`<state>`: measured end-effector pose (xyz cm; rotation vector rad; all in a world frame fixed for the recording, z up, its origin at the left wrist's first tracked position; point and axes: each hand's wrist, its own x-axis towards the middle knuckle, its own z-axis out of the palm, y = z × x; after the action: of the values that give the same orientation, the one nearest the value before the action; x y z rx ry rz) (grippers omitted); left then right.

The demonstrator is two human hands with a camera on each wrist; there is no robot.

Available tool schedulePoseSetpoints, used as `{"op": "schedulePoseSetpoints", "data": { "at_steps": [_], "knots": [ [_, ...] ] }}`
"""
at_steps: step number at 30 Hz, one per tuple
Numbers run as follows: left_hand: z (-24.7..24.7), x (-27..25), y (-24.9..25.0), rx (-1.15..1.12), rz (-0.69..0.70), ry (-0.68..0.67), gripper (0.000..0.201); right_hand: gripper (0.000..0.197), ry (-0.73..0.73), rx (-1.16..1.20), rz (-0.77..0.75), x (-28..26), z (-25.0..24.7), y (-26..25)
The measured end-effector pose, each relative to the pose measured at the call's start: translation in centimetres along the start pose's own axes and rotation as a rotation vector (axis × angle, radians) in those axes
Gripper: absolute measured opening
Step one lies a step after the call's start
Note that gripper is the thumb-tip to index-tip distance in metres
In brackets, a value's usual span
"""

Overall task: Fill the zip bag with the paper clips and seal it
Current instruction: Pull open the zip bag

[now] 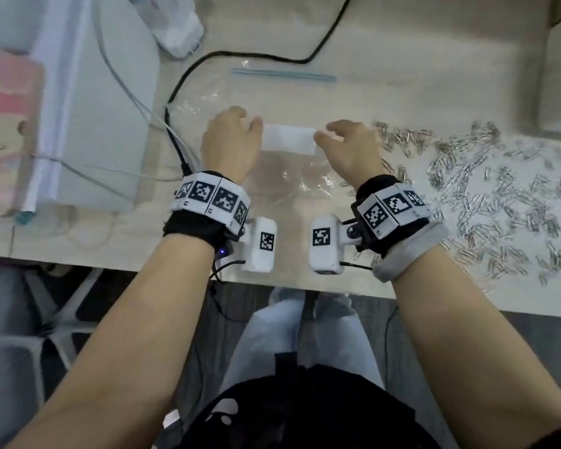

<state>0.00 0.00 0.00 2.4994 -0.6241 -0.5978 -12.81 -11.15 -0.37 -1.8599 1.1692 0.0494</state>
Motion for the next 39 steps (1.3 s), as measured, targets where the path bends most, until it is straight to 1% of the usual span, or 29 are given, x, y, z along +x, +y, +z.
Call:
{"op": "schedulePoseSetpoints", "data": {
  "at_steps": [1, 4, 5, 7, 9, 13, 16, 19, 21, 22, 25, 26, 27, 28, 30, 33, 34, 35, 36, 37, 39],
  "knots": [
    [0.1, 0.3, -0.1, 0.016, -0.029, -0.03, 0.043, 0.047, -0.004, 0.003, 0.016, 0.3, 0.0, 0.0],
    [1.2, 1.7, -1.4, 0.006, -0.079, -0.042, 0.046, 0.049, 0.049, -0.004, 0.04, 1.3, 0.3, 0.2],
    [1.4, 2.1, -1.6, -0.015, -0.085, -0.052, 0.047, 0.05, 0.057, -0.005, 0.044, 1.6, 0.4, 0.2],
    [1.8, 2.6, -1.8, -0.063, -0.064, -0.027, 0.046, 0.051, 0.065, -0.004, 0.051, 2.2, 0.7, 0.3],
    [2.0, 3.0, -1.7, -0.152, -0.049, 0.014, 0.045, 0.054, 0.069, -0.004, 0.055, 2.6, 0.9, 0.5],
    [1.9, 3.4, -1.6, -0.393, -0.115, 0.082, 0.047, 0.064, 0.07, 0.062, 0.101, 3.4, 1.0, 0.6],
    [1.6, 3.6, -1.6, -0.528, -0.133, 0.065, 0.043, 0.073, 0.082, 0.224, 0.174, 3.5, 0.9, 0.7],
    [0.3, 3.3, -1.2, -0.589, -0.091, 0.007, 0.036, 0.077, 0.107, 0.459, 0.214, 3.0, 0.1, 0.3],
    [-0.6, 3.0, -0.9, -0.576, -0.042, -0.032, 0.037, 0.071, 0.088, 0.554, 0.189, 2.4, -0.8, -0.2],
    [-1.0, 2.8, -0.7, -0.562, -0.022, -0.058, 0.038, 0.062, 0.084, 0.589, 0.169, 2.1, -1.2, -0.6],
    [-2.0, 1.9, -0.2, -0.488, 0.017, -0.129, 0.042, 0.022, 0.144, 0.717, 0.113, 1.1, -2.7, -1.4],
    [-2.2, 1.7, 0.0, -0.453, 0.023, -0.146, 0.042, 0.012, 0.178, 0.761, 0.093, 0.8, -3.2, -1.5],
    [-2.4, 1.4, 0.2, -0.418, 0.024, -0.156, 0.042, 0.007, 0.2, 0.794, 0.07, 0.5, -3.7, -1.6],
    [-2.7, 1.2, 0.4, -0.386, 0.018, -0.151, 0.041, 0.004, 0.201, 0.812, 0.043, 0.1, -4.1, -1.8],
    [-3.1, 0.7, 1.0, -0.337, -0.007, -0.108, 0.038, 0.007, 0.173, 0.812, -0.02, -0.8, -4.9, -2.0],
    [-3.8, 0.0, 2.3, -0.24, -0.068, 0.003, 0.047, 0.012, 0.142, 0.815, -0.07, -2.3, -6.1, -2.4],
    [-4.2, -0.5, 3.0, -0.22, -0.062, 0.072, 0.041, 0.012, 0.137, 0.822, -0.08, -2.9, -6.4, -2.5],
    [-4.7, -1.1, 3.7, -0.248, -0.031, 0.141, 0.027, 0.012, 0.13, 0.827, -0.091, -3.4, -6.8, -2.5],
    [-5.2, -1.7, 4.5, -0.302, 0.01, 0.17, 0.019, 0.011, 0.118, 0.826, -0.106, -3.9, -7.1, -2.7],
    [-5.7, -2.4, 5.4, -0.375, 0.042, 0.155, 0.026, 0.01, 0.099, 0.813, -0.127, -4.5, -7.4, -2.8],
    [-6.4, -4.0, 7.2, -0.486, 0.066, 0.027, 0.04, 0.009, 0.047, 0.75, -0.177, -5.6, -8.0, -3.2]
  ]
}}
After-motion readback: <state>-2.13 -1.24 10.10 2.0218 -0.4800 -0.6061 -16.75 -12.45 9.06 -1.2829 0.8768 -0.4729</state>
